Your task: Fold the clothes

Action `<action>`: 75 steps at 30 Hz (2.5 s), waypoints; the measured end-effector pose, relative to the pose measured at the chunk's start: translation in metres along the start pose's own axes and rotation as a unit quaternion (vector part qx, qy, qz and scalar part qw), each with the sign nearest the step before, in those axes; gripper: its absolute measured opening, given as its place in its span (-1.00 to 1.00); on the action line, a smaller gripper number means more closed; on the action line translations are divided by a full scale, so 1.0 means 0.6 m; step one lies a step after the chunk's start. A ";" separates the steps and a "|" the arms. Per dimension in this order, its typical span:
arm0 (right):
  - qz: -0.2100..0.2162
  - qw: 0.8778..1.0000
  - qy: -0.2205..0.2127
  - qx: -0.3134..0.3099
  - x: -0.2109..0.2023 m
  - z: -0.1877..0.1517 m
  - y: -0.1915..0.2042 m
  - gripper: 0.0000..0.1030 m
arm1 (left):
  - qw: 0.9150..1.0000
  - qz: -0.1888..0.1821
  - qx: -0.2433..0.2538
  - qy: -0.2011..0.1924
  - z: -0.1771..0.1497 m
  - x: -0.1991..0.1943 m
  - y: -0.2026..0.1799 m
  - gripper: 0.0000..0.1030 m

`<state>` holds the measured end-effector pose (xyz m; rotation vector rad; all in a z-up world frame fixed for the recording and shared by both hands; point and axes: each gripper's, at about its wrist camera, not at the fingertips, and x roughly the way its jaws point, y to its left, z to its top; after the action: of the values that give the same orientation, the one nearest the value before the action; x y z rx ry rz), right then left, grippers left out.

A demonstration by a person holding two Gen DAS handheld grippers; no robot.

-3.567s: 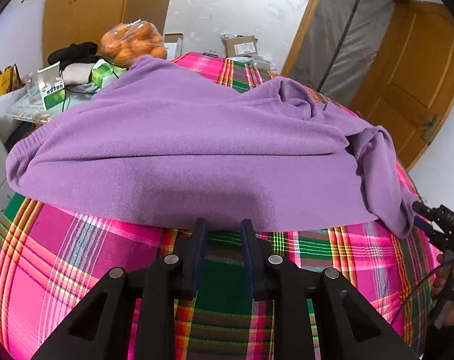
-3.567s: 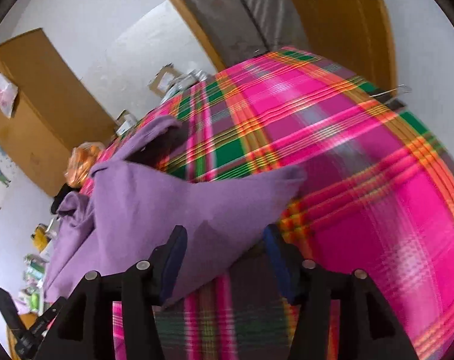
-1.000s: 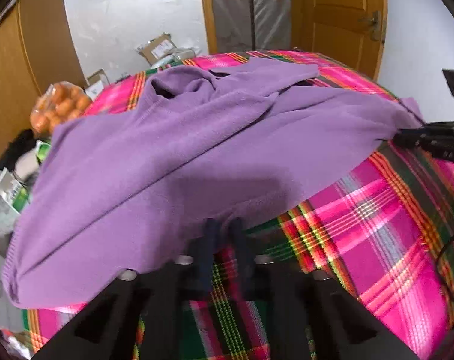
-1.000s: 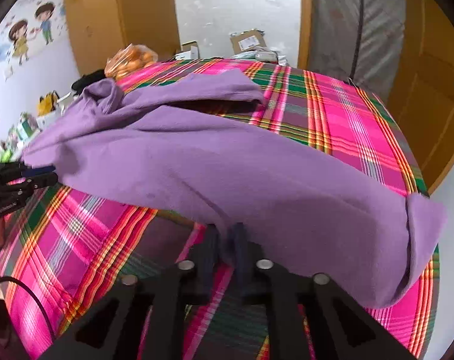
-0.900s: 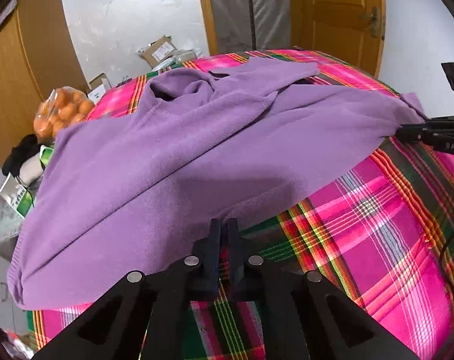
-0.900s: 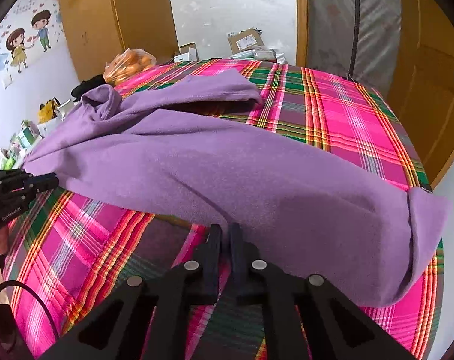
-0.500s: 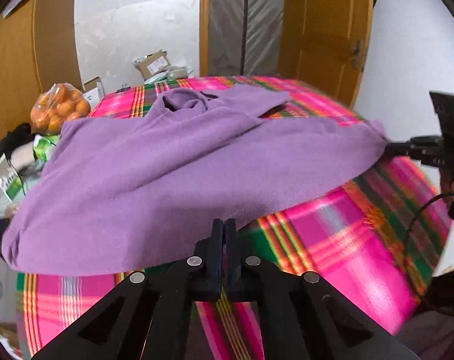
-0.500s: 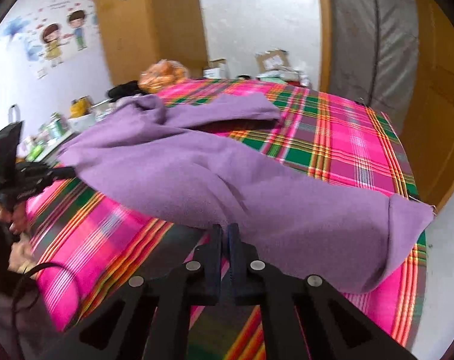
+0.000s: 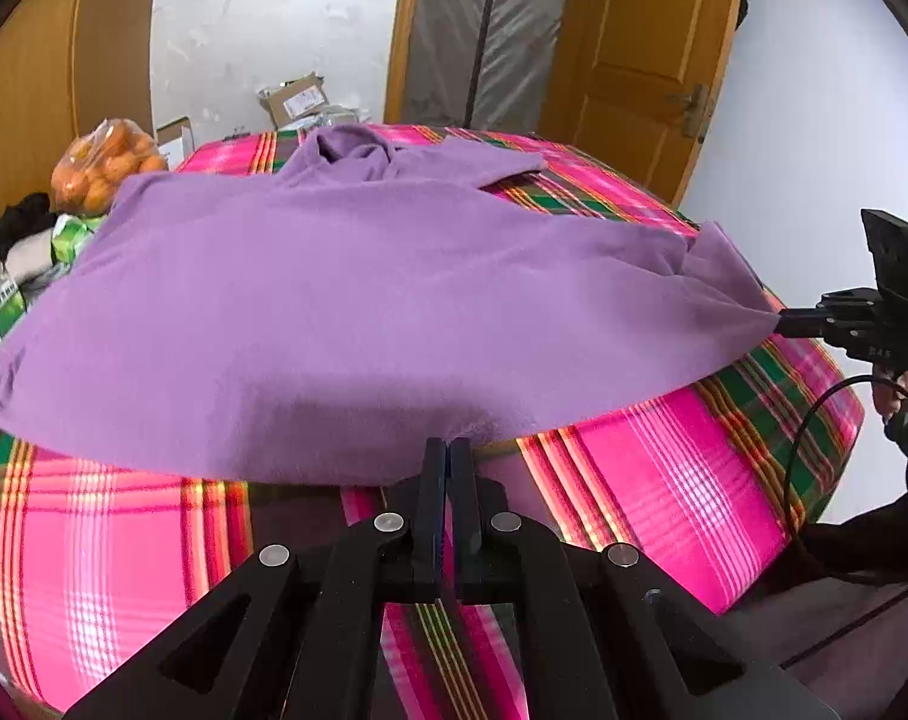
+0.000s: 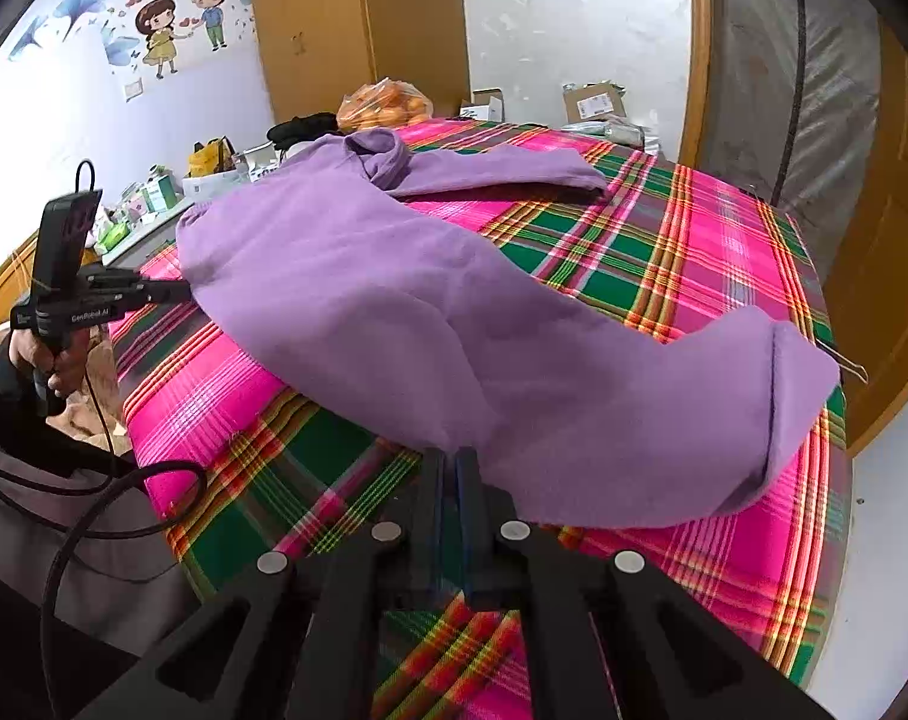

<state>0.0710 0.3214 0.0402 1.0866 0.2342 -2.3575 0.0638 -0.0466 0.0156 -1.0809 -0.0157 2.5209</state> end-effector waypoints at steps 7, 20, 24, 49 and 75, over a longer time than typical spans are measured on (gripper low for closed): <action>-0.004 0.998 -0.053 -0.015 -0.008 0.017 0.037 -0.35 | 0.997 -0.009 -0.063 -0.034 -0.002 -0.025 0.034 -0.98; 0.027 0.986 -0.028 -0.164 0.098 0.036 0.196 -0.35 | 0.980 0.099 -0.162 -0.058 -0.008 -0.044 0.126 -0.93; 0.023 0.982 -0.010 -0.185 0.122 0.032 0.215 -0.35 | 0.965 0.133 -0.215 -0.064 -0.022 -0.059 0.178 -0.76; 0.051 0.984 0.015 -0.170 0.158 0.075 0.211 -0.75 | 0.846 0.178 -0.488 -0.121 -0.028 -0.058 0.434 -0.61; 0.095 0.976 0.031 -0.192 0.124 0.043 0.210 -0.90 | 0.866 0.209 -0.437 -0.122 -0.090 -0.133 0.386 -0.89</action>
<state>0.0811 0.1764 0.0098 0.9467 0.5570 -2.0035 0.0693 -0.2966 -0.0047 -1.1190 -1.2235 3.0997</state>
